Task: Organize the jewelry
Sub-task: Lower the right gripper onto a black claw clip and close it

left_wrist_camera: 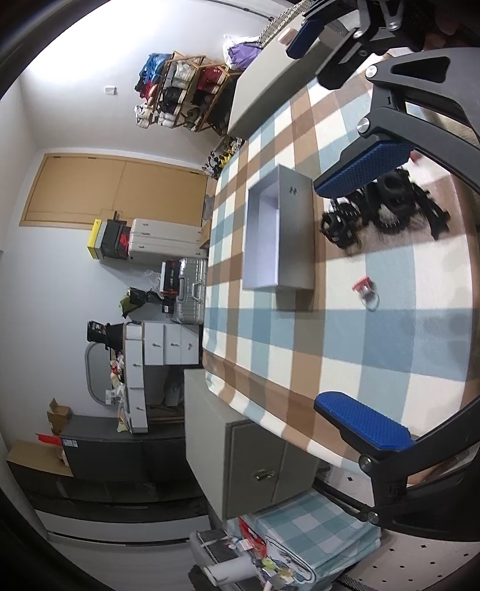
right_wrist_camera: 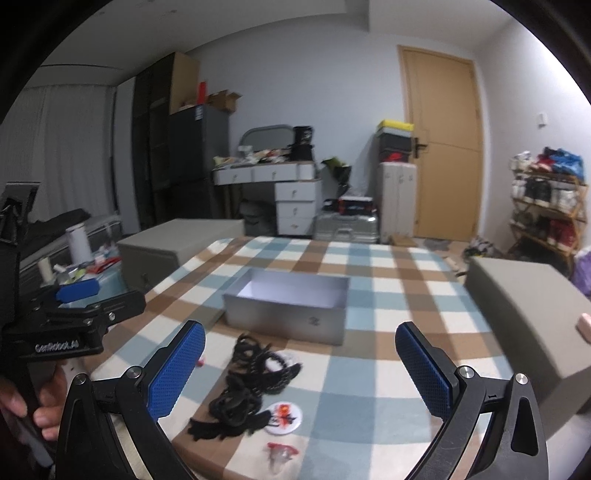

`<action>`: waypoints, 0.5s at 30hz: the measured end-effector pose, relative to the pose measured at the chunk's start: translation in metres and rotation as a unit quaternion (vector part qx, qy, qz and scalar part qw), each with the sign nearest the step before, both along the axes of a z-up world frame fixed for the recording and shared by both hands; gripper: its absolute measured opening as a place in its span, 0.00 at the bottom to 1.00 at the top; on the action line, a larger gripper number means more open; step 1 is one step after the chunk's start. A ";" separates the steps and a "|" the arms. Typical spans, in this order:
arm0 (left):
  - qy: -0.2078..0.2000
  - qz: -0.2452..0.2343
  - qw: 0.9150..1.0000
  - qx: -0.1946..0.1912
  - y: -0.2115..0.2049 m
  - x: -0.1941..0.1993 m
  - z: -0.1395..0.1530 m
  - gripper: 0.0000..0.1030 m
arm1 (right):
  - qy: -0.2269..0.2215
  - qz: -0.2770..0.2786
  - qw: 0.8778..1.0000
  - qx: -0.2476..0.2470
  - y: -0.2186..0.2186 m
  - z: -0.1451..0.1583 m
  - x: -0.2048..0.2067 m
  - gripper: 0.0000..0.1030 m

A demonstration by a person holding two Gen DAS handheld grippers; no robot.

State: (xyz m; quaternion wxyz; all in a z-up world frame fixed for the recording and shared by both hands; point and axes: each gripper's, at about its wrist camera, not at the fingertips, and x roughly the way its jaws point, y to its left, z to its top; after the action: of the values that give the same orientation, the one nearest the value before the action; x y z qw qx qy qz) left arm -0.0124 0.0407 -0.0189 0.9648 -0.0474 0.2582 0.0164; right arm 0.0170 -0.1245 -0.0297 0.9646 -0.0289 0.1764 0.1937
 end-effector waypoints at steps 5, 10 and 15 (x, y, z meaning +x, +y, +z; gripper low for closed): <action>0.010 0.007 1.000 0.008 0.009 -0.001 -0.008 0.99 | 0.040 0.044 0.998 -0.007 0.013 -0.024 0.008 1.00; 0.021 0.007 1.000 0.009 0.014 -0.002 -0.014 0.99 | 0.081 0.068 0.994 -0.005 0.019 -0.045 0.020 0.99; 0.030 0.009 0.999 0.005 0.019 0.000 -0.018 0.99 | 0.114 0.106 0.988 -0.014 0.032 -0.063 0.027 0.86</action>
State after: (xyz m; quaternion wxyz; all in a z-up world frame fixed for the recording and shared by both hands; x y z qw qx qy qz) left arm -0.0125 0.0596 -0.0372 0.9566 -0.0447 0.2866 0.0275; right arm 0.0443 -0.0930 -0.0929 0.9118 -0.0391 0.2836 0.2942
